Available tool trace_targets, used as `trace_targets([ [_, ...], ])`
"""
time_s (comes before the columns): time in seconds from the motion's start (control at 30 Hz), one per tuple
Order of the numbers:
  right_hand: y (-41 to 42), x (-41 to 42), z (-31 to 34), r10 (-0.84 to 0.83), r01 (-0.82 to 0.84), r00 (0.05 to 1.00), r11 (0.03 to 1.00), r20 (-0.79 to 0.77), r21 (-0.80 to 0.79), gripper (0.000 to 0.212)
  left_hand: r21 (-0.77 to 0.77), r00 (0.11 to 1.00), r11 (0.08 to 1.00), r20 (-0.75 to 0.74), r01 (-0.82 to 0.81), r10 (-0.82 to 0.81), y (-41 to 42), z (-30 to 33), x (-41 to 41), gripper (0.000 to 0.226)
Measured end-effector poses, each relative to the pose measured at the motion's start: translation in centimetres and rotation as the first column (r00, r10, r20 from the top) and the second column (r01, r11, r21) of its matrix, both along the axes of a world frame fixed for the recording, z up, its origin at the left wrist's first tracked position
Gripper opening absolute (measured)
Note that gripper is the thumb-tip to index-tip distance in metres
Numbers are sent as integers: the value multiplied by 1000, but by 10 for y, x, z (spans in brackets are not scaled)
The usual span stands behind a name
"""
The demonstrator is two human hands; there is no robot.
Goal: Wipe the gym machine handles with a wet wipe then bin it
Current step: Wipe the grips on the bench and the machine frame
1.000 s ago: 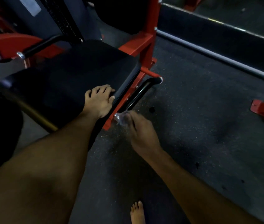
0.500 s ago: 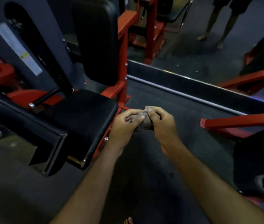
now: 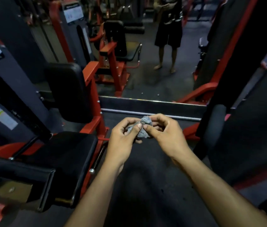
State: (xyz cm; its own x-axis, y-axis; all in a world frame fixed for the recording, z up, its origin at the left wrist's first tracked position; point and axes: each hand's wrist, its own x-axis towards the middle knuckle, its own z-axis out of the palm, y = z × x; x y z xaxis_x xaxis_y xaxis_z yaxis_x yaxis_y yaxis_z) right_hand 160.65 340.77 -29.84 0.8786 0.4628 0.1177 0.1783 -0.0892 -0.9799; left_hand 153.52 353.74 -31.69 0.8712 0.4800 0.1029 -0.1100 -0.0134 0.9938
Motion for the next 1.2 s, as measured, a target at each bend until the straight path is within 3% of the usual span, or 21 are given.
trace_targets([
  [0.17,-37,-21,23,-78,78,997,996,-7,44,12,89,991,990,63,112,-118,-30,19,-2,8],
  [0.3,-61,-39,40,-97,96,995,993,14,69,14,60,978,982,104,178,-183,-55,32,-9,16],
  [0.5,-129,-63,49,-310,287,947,934,88,212,21,181,931,935,150,304,-332,-97,54,-15,7],
  [0.6,-166,-62,43,-459,433,885,871,70,232,25,242,962,943,91,228,-256,-113,51,-9,13],
  [0.7,-193,-58,40,-561,538,827,811,42,231,19,269,974,938,-1,218,-226,-132,45,3,41],
  [0.8,-215,-43,37,-609,589,790,787,74,185,20,384,973,894,-74,229,-217,-153,45,19,68],
  [0.9,-231,-19,34,-598,582,797,798,82,155,20,471,984,864,-109,178,-143,-169,47,35,81],
  [1.03,-248,24,33,-569,558,820,819,67,134,12,528,977,837,-211,143,-34,-186,46,58,73],
  [1.2,-272,87,11,-472,473,878,881,83,3,19,557,944,826,-221,-84,245,-207,48,84,50],
])
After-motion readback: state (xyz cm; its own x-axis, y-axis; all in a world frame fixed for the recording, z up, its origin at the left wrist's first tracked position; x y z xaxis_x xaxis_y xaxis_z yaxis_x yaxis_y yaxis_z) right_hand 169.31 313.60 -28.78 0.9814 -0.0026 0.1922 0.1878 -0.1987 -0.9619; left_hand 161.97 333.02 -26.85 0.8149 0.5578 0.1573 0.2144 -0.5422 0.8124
